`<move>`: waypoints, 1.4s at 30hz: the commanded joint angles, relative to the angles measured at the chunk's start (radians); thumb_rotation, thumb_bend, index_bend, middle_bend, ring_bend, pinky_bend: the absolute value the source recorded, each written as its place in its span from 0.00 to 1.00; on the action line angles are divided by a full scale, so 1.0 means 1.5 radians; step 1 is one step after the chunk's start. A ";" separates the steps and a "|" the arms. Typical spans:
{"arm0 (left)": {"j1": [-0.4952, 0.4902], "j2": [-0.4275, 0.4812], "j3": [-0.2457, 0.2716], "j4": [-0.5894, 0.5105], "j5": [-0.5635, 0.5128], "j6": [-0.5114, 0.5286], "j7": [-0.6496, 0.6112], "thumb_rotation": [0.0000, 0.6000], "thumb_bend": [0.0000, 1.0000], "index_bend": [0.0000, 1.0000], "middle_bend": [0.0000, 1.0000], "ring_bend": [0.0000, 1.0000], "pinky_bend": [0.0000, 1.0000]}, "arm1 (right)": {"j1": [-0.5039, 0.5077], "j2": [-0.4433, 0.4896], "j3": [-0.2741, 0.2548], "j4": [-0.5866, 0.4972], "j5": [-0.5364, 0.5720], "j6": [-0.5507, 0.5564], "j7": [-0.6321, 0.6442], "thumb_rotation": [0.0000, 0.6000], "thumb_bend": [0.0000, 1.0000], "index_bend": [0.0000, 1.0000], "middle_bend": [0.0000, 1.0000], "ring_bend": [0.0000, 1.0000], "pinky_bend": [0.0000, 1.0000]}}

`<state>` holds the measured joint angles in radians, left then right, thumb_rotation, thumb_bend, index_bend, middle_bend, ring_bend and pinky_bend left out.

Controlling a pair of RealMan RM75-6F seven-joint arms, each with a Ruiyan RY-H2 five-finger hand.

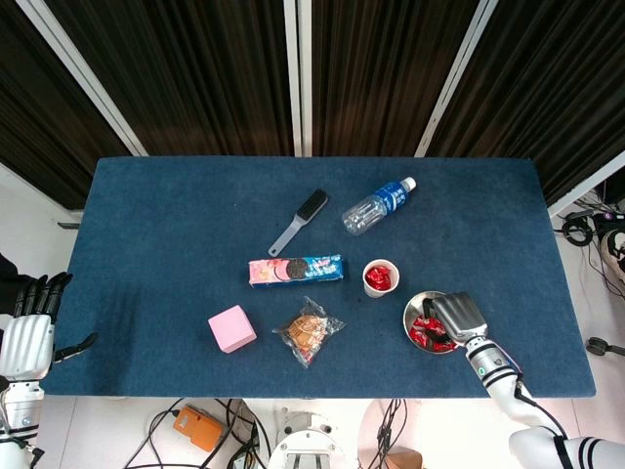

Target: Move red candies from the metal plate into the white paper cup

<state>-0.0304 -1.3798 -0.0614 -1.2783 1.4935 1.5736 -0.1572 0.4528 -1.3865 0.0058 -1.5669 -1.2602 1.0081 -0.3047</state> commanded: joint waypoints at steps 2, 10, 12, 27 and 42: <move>0.000 0.000 0.000 0.001 0.001 0.001 -0.001 1.00 0.02 0.09 0.09 0.00 0.00 | -0.003 0.011 0.004 -0.011 -0.011 0.013 0.007 1.00 0.49 0.66 0.94 1.00 1.00; -0.002 0.001 -0.001 -0.003 0.004 0.001 0.002 1.00 0.02 0.09 0.09 0.00 0.00 | 0.006 0.095 0.057 -0.106 -0.047 0.059 0.059 1.00 0.49 0.66 0.94 1.00 1.00; -0.003 0.002 -0.001 -0.004 0.005 0.002 0.003 1.00 0.02 0.09 0.09 0.00 0.00 | 0.018 0.106 0.075 -0.117 -0.041 0.054 0.062 1.00 0.49 0.66 0.94 1.00 1.00; -0.004 0.005 -0.001 -0.015 -0.003 -0.008 0.016 1.00 0.02 0.09 0.09 0.00 0.00 | 0.164 0.017 0.142 -0.051 0.112 -0.078 -0.030 1.00 0.49 0.62 0.94 1.00 1.00; -0.003 0.002 -0.001 -0.009 -0.003 -0.007 0.011 1.00 0.02 0.09 0.09 0.00 0.00 | 0.173 0.017 0.122 -0.058 0.111 -0.057 -0.030 1.00 0.49 0.47 0.94 1.00 1.00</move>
<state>-0.0344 -1.3771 -0.0632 -1.2922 1.4883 1.5636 -0.1407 0.7157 -1.3646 0.1908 -1.6490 -1.0884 0.9165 -0.3547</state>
